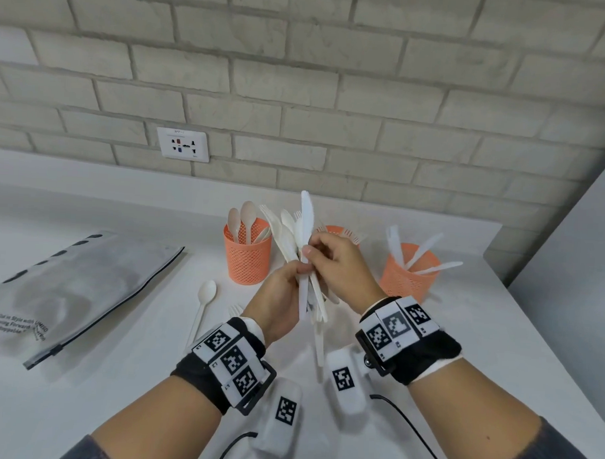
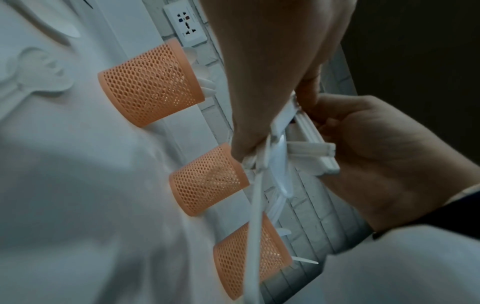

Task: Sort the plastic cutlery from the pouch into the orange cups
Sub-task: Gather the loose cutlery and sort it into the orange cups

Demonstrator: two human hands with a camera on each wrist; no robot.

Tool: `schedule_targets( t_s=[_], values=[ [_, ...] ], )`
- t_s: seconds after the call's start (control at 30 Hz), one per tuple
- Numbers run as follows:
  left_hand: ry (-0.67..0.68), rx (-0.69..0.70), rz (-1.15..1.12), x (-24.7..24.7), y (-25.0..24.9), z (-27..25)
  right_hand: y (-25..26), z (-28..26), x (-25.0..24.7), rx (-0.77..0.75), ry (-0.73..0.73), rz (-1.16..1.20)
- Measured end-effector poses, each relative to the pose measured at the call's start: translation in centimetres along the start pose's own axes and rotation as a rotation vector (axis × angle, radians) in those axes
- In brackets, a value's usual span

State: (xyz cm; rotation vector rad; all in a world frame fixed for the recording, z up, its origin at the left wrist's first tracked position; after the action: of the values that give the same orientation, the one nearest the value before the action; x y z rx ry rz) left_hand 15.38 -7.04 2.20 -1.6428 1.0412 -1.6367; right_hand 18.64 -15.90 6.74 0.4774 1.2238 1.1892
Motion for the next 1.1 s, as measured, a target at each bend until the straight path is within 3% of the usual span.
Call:
schedule_targets(
  t_s=[0.3,0.5,0.73,0.93,1.1],
  values=[
    [0.006,0.065,0.187,-0.2,0.5,-0.1,-1.2,-0.1,0.5,0.255,0.069,0.172],
    [-0.058,0.103,0.147,-0.4,0.5,-0.5,-0.3,-0.3,0.2,0.175,-0.061,-0.011],
    [-0.130,0.078,0.027,-1.1,0.2,-0.1,-0.2,-0.4,0.6,0.238,0.014,0.150],
    [-0.208,0.073,0.064,-1.6,0.1,0.1,-0.1,0.0,0.4,0.282,0.007,0.081],
    [-0.270,0.114,0.300,-2.0,-0.1,0.1,1.9,1.3,-0.9,0.074,-0.051,-0.152]
  ],
)
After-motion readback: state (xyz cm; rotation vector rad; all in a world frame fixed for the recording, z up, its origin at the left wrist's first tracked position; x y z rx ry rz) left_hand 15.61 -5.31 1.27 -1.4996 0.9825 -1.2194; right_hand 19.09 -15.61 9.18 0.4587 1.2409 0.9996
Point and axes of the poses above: each hand's wrist, its own z-axis towards the middle knuckle, its own x-axis out of the palm, y = z × x, the point moved 3 cm from there along z, towards the middle knuckle, and after that the axes turned 3 degrees about -y, right-handed, at the moved point
